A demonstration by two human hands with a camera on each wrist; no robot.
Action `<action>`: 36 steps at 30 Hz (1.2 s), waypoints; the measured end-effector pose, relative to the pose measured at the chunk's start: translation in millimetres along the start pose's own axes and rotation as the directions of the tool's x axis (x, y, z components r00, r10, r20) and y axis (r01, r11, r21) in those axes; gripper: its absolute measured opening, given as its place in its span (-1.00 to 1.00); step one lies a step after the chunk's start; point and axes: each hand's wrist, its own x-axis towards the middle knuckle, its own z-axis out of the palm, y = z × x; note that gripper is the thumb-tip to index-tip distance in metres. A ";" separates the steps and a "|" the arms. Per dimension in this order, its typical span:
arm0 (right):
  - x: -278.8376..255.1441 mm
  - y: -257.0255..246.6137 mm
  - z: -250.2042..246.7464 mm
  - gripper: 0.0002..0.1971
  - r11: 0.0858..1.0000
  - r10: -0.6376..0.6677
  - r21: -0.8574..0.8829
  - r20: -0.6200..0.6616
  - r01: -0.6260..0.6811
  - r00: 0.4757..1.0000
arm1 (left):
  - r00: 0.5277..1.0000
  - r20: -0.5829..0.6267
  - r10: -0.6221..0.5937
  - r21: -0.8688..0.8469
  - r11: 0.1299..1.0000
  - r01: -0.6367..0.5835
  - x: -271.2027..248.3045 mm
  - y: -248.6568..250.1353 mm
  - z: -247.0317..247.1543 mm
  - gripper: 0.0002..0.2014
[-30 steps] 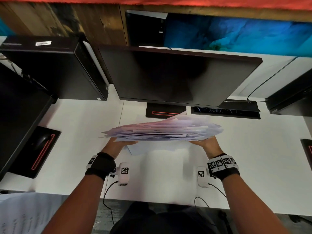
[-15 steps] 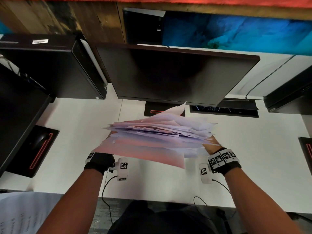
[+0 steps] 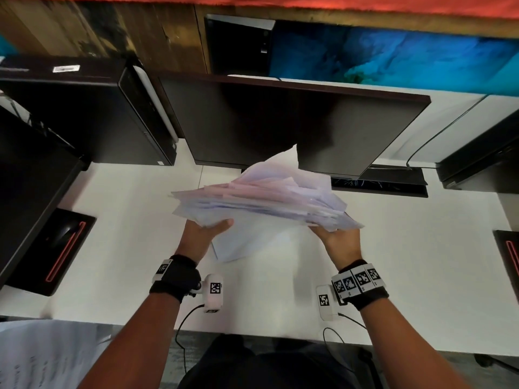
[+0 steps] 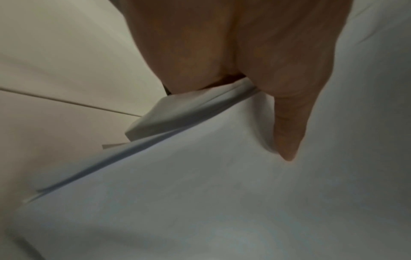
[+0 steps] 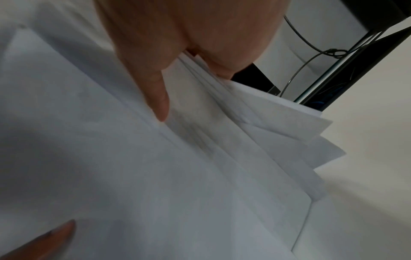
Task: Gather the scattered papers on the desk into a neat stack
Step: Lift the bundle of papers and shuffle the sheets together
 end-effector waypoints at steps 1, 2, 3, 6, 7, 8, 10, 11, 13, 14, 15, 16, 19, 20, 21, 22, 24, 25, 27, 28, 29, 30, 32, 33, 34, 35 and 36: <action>0.4 -2.8 0.7 -0.59 0.999 -0.047 -0.012 -0.015 0.047 0.999 | 1.000 -0.022 -0.013 -0.013 1.000 0.013 0.6 -1.1 -2.2 -0.74; -1.2 -3.7 0.8 -0.60 0.997 -0.068 -0.046 -0.027 0.067 0.997 | 1.000 -0.015 -0.001 -0.024 1.000 0.000 -2.0 1.5 -0.9 -0.72; -2.1 -7.8 1.6 -0.62 0.995 -0.082 -0.053 -0.019 0.081 0.996 | 1.000 -0.022 -0.023 -0.028 0.999 0.022 -3.6 2.6 -1.4 -0.74; -2.2 -8.0 -0.5 -0.61 0.995 -0.091 -0.038 0.000 0.090 0.996 | 0.998 -0.030 -0.058 -0.020 0.998 0.057 -6.4 7.3 -0.5 -0.90; -0.9 -5.0 -3.5 -0.60 0.997 -0.073 -0.029 -0.012 0.072 0.997 | 0.997 -0.035 -0.062 -0.003 0.998 0.062 -7.3 11.0 0.6 -0.88; 1.4 -2.8 -6.7 -0.59 0.998 -0.051 -0.029 -0.037 0.050 0.998 | 0.997 -0.036 -0.073 0.008 0.997 0.074 -7.9 12.4 0.9 -0.86; 6.6 3.2 -13.7 -0.58 0.999 -0.021 -0.040 -0.043 0.019 0.999 | 0.994 -0.032 -0.101 -0.011 0.995 0.101 -9.7 14.3 1.4 -0.76; 8.9 6.4 -16.8 -0.59 0.998 -0.011 -0.055 -0.027 0.009 1.000 | 0.995 -0.037 -0.097 -0.050 0.994 0.095 -10.9 15.6 3.6 -0.66; 11.8 13.3 -21.8 -0.62 0.995 0.009 -0.099 -0.020 -0.011 1.000 | 0.996 -0.040 -0.074 -0.084 0.994 0.070 -10.7 13.3 5.1 -0.53; 12.9 15.3 -23.2 -0.64 0.993 0.016 -0.117 -0.021 -0.018 1.000 | 0.998 -0.020 -0.066 -0.081 0.995 0.064 -11.1 13.6 5.4 -0.53; 14.7 17.7 -24.9 -0.65 0.991 0.015 -0.132 -0.021 -0.018 1.000 | 0.998 -0.003 -0.056 -0.065 0.996 0.055 -8.0 9.8 3.8 -0.56; 16.4 20.9 -25.5 -0.66 0.989 0.010 -0.144 -0.014 -0.012 1.000 | 0.999 0.000 -0.053 -0.022 0.998 0.053 -7.0 9.7 0.9 -0.61; 17.4 24.7 -26.6 -0.39 0.995 0.020 -0.095 -0.019 -0.022 1.000 | 0.999 0.015 -0.036 -0.026 0.999 0.036 -3.1 1.6 -5.9 -0.37; 15.6 19.4 -24.6 -0.35 0.999 0.024 -0.045 -0.021 -0.025 0.999 | 0.998 0.020 -0.059 -0.036 0.998 0.060 -0.6 -2.4 -6.4 -0.23; 15.0 14.1 -22.5 -0.45 0.999 0.042 -0.005 -0.041 -0.042 0.998 | 0.995 0.039 -0.095 -0.053 0.994 0.097 0.4 -4.0 -5.6 -0.16; 15.3 13.2 -23.0 -0.72 0.998 0.059 0.030 -0.029 -0.058 0.998 | 0.990 0.036 -0.138 -0.037 0.990 0.140 0.6 -4.7 -5.7 -0.21; 18.8 17.3 -20.4 -0.56 0.995 0.084 0.060 -0.072 -0.080 0.994 | 0.995 0.035 -0.093 -0.030 0.995 0.094 1.5 -3.8 -3.2 -0.51; 18.3 21.0 -20.3 -0.46 0.989 0.124 0.098 -0.091 -0.115 0.988 | 0.999 0.026 -0.046 -0.032 0.998 0.047 3.1 -6.5 -2.8 -0.62; 19.1 27.1 -23.3 -0.65 0.967 0.170 0.208 -0.093 -0.148 0.981 | 0.998 0.013 -0.064 -0.031 0.997 0.064 2.8 -2.6 2.2 -0.73; 19.9 29.3 -25.3 -0.84 0.953 0.167 0.267 -0.065 -0.144 0.984 | 0.997 -0.001 -0.076 -0.028 0.997 0.076 2.7 -0.2 4.1 -0.80; 19.3 29.4 -26.3 -0.93 0.943 0.163 0.301 -0.051 -0.140 0.985 | 0.996 -0.008 -0.091 -0.039 0.995 0.091 0.8 3.7 5.0 -0.75; 18.7 28.0 -27.6 -0.83 0.949 0.156 0.282 -0.025 -0.143 0.987 | 0.994 -0.014 -0.109 -0.057 0.992 0.108 -0.4 4.8 6.1 -0.66; 18.4 25.5 -30.3 -0.73 0.982 0.114 0.148 0.025 -0.116 0.993 | 0.992 -0.034 -0.124 -0.055 0.991 0.122 -0.8 4.7 8.1 -0.54; 18.7 22.9 -31.2 -0.73 0.993 0.101 0.064 0.049 -0.104 0.994 | 0.991 -0.034 -0.128 -0.048 0.991 0.126 -0.8 5.5 8.8 -0.51; 18.8 18.3 -30.5 -0.77 0.995 0.101 -0.018 0.076 -0.100 0.992 | 0.989 -0.040 -0.139 -0.044 0.990 0.137 0.8 2.6 8.6 -0.50; 19.8 17.2 -30.0 -0.80 0.992 0.107 -0.070 0.081 -0.101 0.991 | 0.989 -0.051 -0.141 -0.039 0.990 0.139 2.3 -0.6 7.4 -0.49; 21.9 19.1 -31.3 -0.75 0.990 0.107 -0.098 0.091 -0.098 0.990 | 0.988 -0.059 -0.143 -0.030 0.989 0.141 3.2 -1.7 6.3 -0.48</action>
